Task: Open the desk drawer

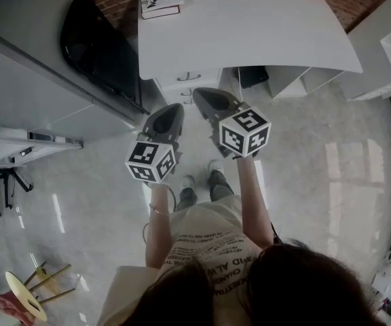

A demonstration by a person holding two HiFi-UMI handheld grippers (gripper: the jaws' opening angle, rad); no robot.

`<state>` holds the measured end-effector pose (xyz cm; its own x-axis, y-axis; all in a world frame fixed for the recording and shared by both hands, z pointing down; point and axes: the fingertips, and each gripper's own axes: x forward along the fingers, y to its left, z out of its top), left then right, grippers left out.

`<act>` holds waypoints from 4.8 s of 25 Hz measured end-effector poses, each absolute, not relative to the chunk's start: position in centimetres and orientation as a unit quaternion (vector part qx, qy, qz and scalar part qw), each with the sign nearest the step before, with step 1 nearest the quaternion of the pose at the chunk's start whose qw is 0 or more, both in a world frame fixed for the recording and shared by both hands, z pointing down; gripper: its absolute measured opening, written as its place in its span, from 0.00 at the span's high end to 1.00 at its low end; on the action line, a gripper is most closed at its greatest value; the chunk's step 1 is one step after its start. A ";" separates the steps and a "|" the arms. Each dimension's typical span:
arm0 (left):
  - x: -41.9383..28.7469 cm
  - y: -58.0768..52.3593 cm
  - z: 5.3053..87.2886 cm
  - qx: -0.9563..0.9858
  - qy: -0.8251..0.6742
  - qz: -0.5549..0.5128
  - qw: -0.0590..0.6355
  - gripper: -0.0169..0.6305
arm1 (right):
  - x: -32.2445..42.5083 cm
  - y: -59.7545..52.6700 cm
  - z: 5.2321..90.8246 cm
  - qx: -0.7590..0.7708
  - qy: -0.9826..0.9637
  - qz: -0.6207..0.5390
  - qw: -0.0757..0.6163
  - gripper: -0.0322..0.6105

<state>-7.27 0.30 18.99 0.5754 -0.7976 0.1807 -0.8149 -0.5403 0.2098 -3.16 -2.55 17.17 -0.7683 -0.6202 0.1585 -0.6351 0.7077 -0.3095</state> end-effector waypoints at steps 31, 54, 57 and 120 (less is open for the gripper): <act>-7.2 -5.9 32.9 0.834 -0.523 0.026 0.174 0.98 | -1.5 -10.4 32.6 0.285 -0.917 0.277 -0.010 0.95; -9.8 -13.3 47.2 0.821 -0.532 0.018 0.209 0.98 | -2.9 -19.6 50.2 0.288 -0.824 0.469 -0.136 0.95; -10.1 -13.6 48.4 0.817 -0.536 0.018 0.212 0.98 | -3.0 -20.2 51.3 0.282 -0.817 0.481 -0.144 0.95; -10.6 -18.4 55.2 0.786 -0.564 0.006 0.255 0.98 | -3.2 -28.8 61.7 0.310 -0.636 0.640 -0.299 0.90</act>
